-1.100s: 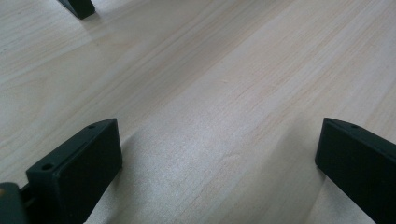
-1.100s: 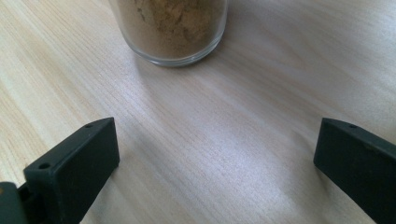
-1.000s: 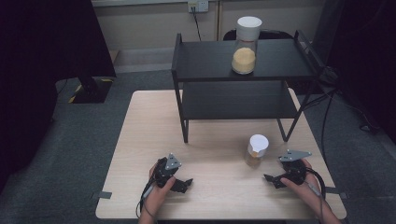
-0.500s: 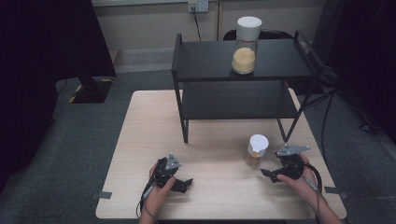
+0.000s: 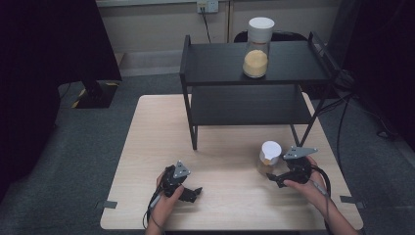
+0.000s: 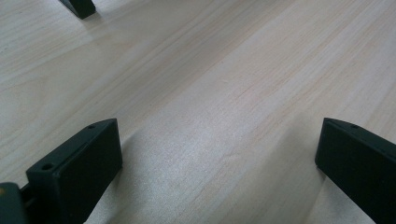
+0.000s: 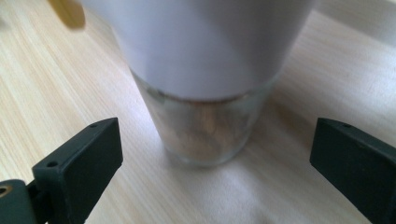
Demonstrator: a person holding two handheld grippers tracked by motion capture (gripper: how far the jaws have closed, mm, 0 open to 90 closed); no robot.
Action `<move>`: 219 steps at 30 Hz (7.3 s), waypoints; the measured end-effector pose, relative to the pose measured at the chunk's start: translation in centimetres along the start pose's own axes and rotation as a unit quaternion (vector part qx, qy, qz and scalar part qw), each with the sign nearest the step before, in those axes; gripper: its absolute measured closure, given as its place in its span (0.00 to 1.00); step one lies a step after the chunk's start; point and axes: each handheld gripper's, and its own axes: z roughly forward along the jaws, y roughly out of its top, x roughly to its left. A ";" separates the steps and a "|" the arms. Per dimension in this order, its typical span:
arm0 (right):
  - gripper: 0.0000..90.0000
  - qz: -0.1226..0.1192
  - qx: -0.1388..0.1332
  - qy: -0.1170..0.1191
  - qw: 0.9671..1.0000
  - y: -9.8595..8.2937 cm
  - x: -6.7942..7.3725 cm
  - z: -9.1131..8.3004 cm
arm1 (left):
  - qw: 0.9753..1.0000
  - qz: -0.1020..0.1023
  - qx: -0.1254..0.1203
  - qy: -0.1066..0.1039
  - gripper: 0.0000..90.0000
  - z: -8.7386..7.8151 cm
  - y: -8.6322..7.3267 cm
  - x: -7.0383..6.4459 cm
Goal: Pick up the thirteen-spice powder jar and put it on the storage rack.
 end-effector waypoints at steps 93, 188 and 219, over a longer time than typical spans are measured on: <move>0.34 -0.021 -0.079 0.013 0.997 1.4 -0.9 -2.3 | 1.000 0.000 0.000 0.000 0.00 0.0 0.0 0.0; 0.34 -0.052 -0.119 -0.001 0.991 20.9 -2.2 -16.6 | 1.000 -0.001 0.000 0.000 0.00 0.0 0.0 0.0; 0.34 -0.011 -0.122 -0.058 0.991 26.2 -3.6 -17.8 | 1.000 -0.002 0.000 0.001 0.00 0.0 0.0 -0.1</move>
